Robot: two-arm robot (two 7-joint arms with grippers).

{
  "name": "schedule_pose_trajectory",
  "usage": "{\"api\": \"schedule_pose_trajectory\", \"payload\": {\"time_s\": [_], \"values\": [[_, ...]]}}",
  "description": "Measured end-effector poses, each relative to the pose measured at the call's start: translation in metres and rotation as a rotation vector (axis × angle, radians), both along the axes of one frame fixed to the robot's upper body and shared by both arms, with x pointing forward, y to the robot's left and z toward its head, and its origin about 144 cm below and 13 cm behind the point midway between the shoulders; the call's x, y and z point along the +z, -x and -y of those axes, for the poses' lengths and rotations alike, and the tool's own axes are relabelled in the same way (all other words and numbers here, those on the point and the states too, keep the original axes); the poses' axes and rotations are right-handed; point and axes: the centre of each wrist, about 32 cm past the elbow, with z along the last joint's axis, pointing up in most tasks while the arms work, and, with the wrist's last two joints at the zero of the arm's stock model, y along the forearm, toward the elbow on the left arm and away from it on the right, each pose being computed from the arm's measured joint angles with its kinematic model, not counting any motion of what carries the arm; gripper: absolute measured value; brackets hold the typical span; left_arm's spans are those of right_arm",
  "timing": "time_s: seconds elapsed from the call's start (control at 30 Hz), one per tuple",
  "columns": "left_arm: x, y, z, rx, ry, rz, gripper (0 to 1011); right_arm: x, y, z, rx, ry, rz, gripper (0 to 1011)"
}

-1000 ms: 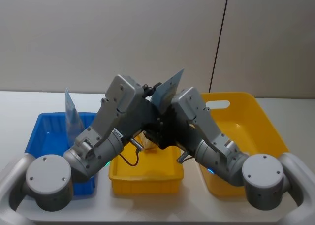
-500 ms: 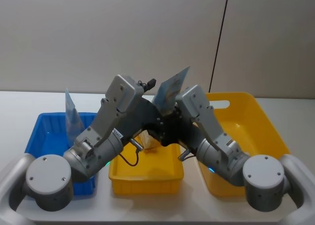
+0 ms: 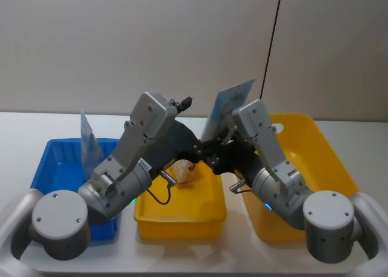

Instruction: Bimanual collaborative sorting of washing and personal care products

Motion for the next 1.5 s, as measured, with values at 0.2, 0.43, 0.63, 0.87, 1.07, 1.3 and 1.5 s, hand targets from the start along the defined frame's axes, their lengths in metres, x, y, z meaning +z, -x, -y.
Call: {"api": "schedule_pose_trajectory", "payload": {"time_s": [0.2, 0.43, 0.63, 0.87, 1.07, 1.3, 1.5], "values": [[0.000, 0.000, 0.000, 0.000, 0.000, 0.000, 1001, 0.000, 0.000, 0.001, -0.072, -0.017, -0.020, 604], [0.000, 0.000, 0.000, 0.000, 0.000, 0.000, 1001, 0.000, 0.000, 0.003, -0.184, -0.044, -0.051, 593], [0.000, 0.000, 0.000, 0.000, 0.000, 0.000, 1001, 0.000, 0.000, 0.005, -0.266, -0.061, -0.073, 582], [0.000, 0.000, 0.000, 0.000, 0.000, 0.000, 1001, -0.001, -0.001, 0.007, -0.378, -0.077, -0.108, 577], [0.000, 0.000, 0.000, 0.000, 0.000, 0.000, 1001, -0.003, -0.004, 0.009, -0.475, -0.084, -0.145, 563], [0.000, 0.000, 0.000, 0.000, 0.000, 0.000, 1002, -0.006, -0.011, 0.013, -0.603, -0.087, -0.200, 562], [0.000, 0.000, 0.000, 0.000, 0.000, 0.000, 1001, -0.010, -0.019, 0.017, -0.702, -0.083, -0.252, 549]]}}
